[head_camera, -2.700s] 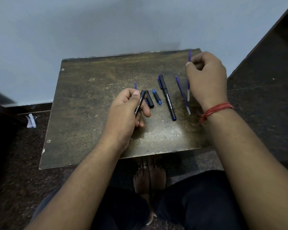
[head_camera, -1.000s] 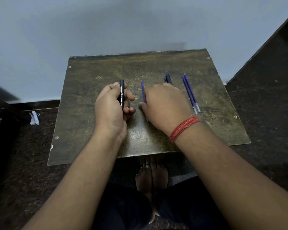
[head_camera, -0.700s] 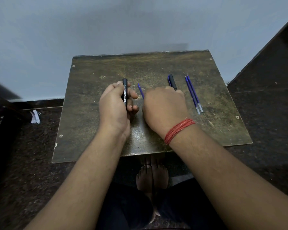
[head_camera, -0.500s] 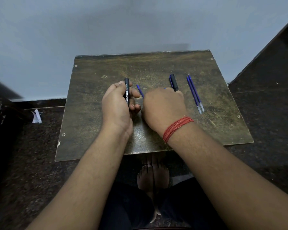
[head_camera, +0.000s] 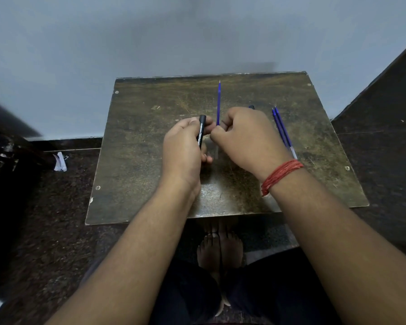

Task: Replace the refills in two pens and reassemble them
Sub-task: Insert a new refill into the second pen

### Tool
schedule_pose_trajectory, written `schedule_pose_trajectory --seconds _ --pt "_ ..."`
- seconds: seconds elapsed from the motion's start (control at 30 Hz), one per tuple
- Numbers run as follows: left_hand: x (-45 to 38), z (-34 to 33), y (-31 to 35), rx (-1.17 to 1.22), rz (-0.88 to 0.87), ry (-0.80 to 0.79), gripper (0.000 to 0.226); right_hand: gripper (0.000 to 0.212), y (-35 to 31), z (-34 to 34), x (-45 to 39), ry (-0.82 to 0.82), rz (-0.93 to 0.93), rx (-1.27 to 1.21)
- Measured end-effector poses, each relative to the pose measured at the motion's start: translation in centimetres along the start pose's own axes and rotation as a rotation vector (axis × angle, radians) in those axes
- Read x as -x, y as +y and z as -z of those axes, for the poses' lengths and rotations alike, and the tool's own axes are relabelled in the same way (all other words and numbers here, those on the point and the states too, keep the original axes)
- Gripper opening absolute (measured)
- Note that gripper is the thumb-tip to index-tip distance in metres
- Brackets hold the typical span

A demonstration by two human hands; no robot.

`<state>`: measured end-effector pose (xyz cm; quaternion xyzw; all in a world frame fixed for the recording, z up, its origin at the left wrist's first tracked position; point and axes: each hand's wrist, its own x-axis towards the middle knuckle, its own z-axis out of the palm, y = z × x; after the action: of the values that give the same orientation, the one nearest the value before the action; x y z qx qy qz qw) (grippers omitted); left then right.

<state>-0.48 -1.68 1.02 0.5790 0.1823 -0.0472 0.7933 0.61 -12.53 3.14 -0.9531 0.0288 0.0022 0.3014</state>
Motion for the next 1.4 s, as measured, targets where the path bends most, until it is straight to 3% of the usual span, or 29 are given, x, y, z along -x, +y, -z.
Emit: schedule_pose_trajectory --seconds 0.33,0.5,0.67,0.83,1.07,1.4 --pt "0.5 -0.1 -0.1 -0.07 -0.088 -0.054 0.025 0.021 1.4 0.5 -0.7 -0.004 -0.072 -0.266" --pt "0.7 -0.4 -0.3 -0.092 -0.126 -0.085 0.026 0.022 2.1 0.7 -1.2 0.092 -0.128 -0.469" --pt "0.7 -0.6 -0.9 -0.095 -0.088 -0.107 0.023 0.018 2.9 1.2 -1.9 0.123 -0.243 -0.934" --pt "0.9 -1.0 -1.2 -0.127 -0.073 -0.14 0.023 0.023 3.4 1.2 -2.2 0.08 -0.309 -1.209" --pt "1.2 -1.2 -1.4 -0.151 -0.077 -0.183 0.023 0.021 3.8 1.1 -2.4 0.155 -0.305 -1.25" --pt "1.1 -1.1 -1.3 -0.123 -0.082 -0.206 0.025 0.026 3.2 0.8 -1.8 0.094 -0.179 -1.047"
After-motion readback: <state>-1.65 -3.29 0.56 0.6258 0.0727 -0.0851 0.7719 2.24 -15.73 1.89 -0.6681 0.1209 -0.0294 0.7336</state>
